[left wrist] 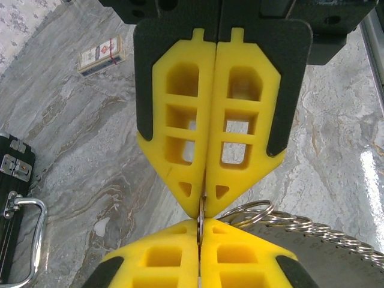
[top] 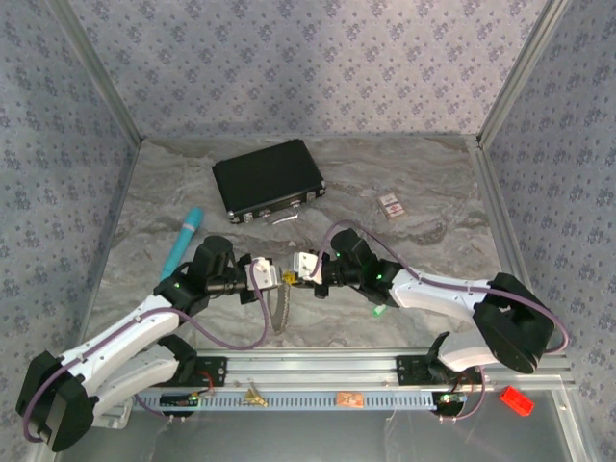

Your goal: Put the keys on the keyring

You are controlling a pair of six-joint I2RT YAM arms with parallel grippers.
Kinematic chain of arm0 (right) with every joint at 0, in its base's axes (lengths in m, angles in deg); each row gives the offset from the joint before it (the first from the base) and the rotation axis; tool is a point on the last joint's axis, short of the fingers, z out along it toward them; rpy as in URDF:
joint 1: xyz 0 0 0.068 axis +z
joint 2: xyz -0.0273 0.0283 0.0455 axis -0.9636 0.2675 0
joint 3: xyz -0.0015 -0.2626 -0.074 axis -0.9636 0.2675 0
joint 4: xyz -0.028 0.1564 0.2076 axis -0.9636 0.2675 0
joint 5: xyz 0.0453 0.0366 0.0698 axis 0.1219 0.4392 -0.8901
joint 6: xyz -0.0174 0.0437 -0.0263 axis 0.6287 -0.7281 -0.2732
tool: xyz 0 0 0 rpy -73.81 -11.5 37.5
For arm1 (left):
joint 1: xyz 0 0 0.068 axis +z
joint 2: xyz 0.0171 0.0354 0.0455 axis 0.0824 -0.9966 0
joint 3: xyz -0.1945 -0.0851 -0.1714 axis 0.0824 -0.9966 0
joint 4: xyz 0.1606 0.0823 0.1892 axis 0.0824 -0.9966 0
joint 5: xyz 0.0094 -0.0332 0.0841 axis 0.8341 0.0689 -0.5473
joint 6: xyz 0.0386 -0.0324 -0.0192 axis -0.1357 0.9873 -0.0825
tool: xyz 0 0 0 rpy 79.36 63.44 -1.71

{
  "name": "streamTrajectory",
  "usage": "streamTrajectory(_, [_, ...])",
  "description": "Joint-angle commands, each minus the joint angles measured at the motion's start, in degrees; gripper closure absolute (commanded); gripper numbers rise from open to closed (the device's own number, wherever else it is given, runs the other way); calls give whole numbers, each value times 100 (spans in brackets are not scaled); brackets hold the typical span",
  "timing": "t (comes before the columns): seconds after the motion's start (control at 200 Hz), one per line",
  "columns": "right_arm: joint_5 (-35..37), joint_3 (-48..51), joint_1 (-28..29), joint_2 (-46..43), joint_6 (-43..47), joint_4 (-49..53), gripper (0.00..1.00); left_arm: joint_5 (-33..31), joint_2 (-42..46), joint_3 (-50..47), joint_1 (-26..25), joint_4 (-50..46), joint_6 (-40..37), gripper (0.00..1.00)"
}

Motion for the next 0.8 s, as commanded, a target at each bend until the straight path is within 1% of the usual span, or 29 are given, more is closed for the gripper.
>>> streamTrajectory(0.0, [-275,-146,75,51,-106,-80,100,172,-14,201,-45,340,-5,97])
streamTrajectory(0.065, [-172,-121,71,15,-130,-82,100,179,0,200,-41,360,-11,100])
streamTrajectory(0.115, [-77,-45,29,-98,-253,-179,79,174,9,208,-47,364,-8,100])
streamTrajectory(0.135, [-50,13,-15,-171,-322,-232,75,173,16,212,-40,362,-22,100])
streamTrajectory(0.16, [-24,89,-68,-293,-416,-292,72,161,23,216,-43,369,-27,100])
streamTrajectory(0.24, [113,347,-270,-813,-736,-266,66,116,44,214,-48,380,-76,100])
streamTrajectory(0.29, [308,491,-399,-1204,-995,-82,65,85,44,199,-55,380,-112,100])
streamTrajectory(0.33, [596,571,-478,-1515,-1212,190,65,67,36,199,-62,367,-125,100])
streamTrajectory(0.36, [957,594,-501,-1726,-1411,440,65,50,28,212,-64,364,-130,100])
streamTrajectory(0.385, [1256,592,-494,-1892,-1621,761,65,29,27,208,-69,352,-131,100])
streamTrajectory(0.43, [2016,557,-484,-2134,-2101,1317,66,-13,12,229,-86,330,-113,100])
streamTrajectory(0.46, [2523,508,-477,-2239,-2676,1716,67,-54,10,241,-95,311,-106,100])
streamTrajectory(0.495, [3013,370,-482,-2341,-3387,2406,67,-83,17,255,-107,277,-91,100])
streamTrajectory(0.59, [3874,-105,-545,-2327,-5273,4529,69,-127,30,270,-122,214,-84,100])
streamTrajectory(0.64, [4086,-318,-585,-2248,-5984,5450,70,-127,45,260,-142,229,-84,100])
streamTrajectory(0.695, [4163,-464,-658,-2185,-6594,6272,68,-135,35,253,-145,222,-84,100])
streamTrajectory(0.75, [4127,-473,-762,-2177,-7098,6735,69,-144,18,259,-166,209,-81,100])
streamTrajectory(0.795, [3921,-413,-881,-2160,-7288,6894,68,-154,10,260,-178,197,-89,100])
